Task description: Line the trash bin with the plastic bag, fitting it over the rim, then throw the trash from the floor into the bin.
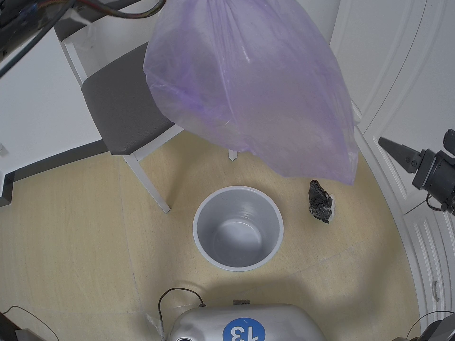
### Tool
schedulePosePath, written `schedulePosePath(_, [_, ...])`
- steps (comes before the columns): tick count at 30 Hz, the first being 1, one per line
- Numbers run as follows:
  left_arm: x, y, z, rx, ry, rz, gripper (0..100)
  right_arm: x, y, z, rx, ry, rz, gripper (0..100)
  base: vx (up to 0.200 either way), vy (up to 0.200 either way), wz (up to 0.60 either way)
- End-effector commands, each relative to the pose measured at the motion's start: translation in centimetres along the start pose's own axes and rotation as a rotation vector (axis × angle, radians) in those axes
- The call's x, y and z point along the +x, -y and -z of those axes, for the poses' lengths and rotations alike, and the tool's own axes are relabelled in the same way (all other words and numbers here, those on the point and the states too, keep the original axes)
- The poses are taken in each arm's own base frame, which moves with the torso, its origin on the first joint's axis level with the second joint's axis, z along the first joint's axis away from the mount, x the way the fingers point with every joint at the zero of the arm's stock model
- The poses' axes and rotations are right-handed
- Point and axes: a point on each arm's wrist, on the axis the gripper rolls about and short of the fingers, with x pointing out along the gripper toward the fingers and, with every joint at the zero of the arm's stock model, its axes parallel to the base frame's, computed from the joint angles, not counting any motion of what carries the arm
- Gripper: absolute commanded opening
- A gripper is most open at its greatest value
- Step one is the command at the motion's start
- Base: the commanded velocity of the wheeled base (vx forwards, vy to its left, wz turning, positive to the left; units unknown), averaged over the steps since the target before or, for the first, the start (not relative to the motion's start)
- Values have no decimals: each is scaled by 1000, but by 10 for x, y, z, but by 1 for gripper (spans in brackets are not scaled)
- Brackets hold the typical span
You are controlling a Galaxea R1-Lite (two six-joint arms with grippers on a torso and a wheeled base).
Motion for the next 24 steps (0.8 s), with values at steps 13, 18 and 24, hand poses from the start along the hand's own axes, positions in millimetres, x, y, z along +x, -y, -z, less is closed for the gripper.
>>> schedulePosePath(13, [-11,10,-10,-25,9,16,0,41,-14,61,-10,-269,-39,100,0,0,0])
schedulePosePath(18, [-13,13,-10,-27,10,29,0,62,-18,82,11,-261,-48,100,0,0,0])
schedulePosePath(24, [-14,15,-11,-29,12,39,0,84,-28,112,85,-284,-85,100,0,0,0])
